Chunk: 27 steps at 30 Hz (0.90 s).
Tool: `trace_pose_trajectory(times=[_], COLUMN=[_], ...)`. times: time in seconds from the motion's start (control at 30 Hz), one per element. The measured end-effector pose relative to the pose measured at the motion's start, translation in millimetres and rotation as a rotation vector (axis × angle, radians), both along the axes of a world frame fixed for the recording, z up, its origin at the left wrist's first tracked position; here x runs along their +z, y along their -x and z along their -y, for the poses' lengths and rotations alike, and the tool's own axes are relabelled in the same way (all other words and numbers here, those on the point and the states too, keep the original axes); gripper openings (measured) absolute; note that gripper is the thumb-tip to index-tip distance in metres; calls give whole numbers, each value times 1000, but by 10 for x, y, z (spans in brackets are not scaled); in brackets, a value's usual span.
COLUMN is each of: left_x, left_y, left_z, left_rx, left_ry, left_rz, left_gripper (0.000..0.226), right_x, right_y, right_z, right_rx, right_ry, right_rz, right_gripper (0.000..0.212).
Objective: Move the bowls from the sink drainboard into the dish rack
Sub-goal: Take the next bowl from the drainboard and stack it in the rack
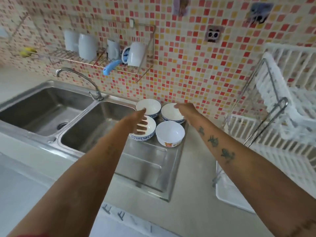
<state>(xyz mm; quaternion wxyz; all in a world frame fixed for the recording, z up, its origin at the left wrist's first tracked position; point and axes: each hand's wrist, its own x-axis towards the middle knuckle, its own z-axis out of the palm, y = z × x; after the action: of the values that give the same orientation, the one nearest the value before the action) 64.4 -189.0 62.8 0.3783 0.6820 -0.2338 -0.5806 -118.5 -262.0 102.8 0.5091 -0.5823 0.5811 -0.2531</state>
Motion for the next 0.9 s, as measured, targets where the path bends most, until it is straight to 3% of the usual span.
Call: trace_pose_trajectory(times=[0.1, 0.37, 0.53, 0.67, 0.9], left_x=[-471, -1053, -1239, -1261, -1261], left_y=[45, 442, 574, 645, 629], left_z=[52, 308, 473, 552, 578], left_rx=[-69, -39, 70, 177, 202], left_ry=[-164, -257, -184, -128, -120], left_rz=[-122, -286, -349, -365, -379], left_gripper=[52, 44, 55, 45, 56], right_x=[-463, -1225, -1561, -1728, -1822], right_y=[67, 187, 78, 85, 66], right_z=[126, 446, 550, 589, 608], right_rx=[-51, -132, -171, -185, -213], right_ry=[-134, -374, -291, -206, -204], right_rz=[-55, -70, -123, -191, -156], right_gripper=[51, 67, 56, 54, 59])
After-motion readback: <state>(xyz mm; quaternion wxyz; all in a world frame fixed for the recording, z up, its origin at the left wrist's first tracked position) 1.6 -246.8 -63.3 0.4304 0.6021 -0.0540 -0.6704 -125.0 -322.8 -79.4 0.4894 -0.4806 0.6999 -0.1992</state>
